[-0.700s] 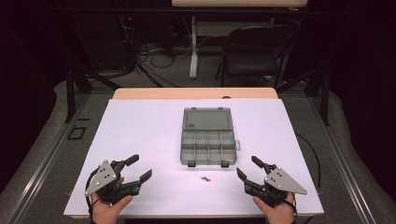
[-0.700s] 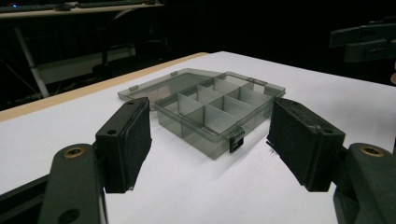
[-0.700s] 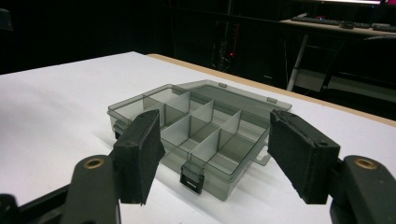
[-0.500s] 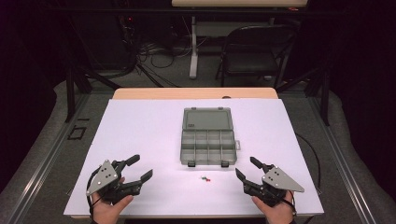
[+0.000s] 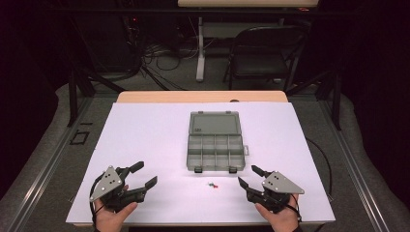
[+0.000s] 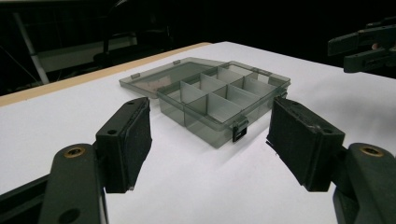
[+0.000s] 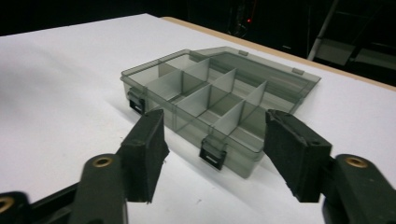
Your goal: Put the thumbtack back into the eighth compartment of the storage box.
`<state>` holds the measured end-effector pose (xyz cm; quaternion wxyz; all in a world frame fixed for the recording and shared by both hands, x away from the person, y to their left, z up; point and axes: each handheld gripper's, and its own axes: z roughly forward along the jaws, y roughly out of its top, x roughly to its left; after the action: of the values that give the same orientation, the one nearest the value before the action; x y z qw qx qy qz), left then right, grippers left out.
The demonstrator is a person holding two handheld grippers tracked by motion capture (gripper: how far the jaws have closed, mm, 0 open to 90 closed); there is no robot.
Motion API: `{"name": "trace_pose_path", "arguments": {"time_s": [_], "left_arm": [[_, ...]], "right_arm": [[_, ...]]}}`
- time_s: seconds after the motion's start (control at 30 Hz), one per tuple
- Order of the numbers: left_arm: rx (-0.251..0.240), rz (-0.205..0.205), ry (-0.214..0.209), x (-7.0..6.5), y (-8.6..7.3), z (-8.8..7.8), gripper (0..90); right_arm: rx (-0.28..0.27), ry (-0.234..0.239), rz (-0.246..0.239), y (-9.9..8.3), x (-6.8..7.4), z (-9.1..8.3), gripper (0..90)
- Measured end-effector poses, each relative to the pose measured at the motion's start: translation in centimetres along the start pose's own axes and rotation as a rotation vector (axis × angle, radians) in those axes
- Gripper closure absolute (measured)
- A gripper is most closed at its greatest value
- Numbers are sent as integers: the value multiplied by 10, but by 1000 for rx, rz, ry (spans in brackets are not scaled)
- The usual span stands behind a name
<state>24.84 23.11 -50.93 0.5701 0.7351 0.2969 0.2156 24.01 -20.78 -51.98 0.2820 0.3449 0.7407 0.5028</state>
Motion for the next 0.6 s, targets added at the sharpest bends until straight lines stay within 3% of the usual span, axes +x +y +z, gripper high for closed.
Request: {"name": "trace_pose_path", "arguments": {"time_s": [0.07, 0.1, 0.2, 0.23, 0.3, 0.47, 0.53, 0.57, 0.6], "left_arm": [[7, -3, -3, 0, 0, 1, 301], [9, -3, -4, 0, 0, 2, 301], [15, -4, -14, 0, -1, 4, 301], [18, -3, -15, 0, -1, 5, 302], [20, -9, -14, 0, -1, 6, 301], [32, -19, -19, 0, -2, 7, 301], [35, -20, -23, 0, -2, 8, 302], [37, -21, -19, 0, -2, 8, 302], [35, -22, -23, 1, -2, 8, 302]], "right_arm": [[23, 6, 12, 2, 3, 4, 268], [62, 27, 12, 3, 5, 8, 212], [105, 45, -4, 4, 8, 14, 158], [135, 57, -23, 5, 12, 18, 166], [143, 61, -31, 6, 13, 20, 184], [172, 92, -55, 9, 16, 30, 383], [177, 101, -55, 10, 15, 32, 421], [200, 152, -43, 12, 13, 36, 470], [200, 152, -43, 12, 13, 36, 470]]}}
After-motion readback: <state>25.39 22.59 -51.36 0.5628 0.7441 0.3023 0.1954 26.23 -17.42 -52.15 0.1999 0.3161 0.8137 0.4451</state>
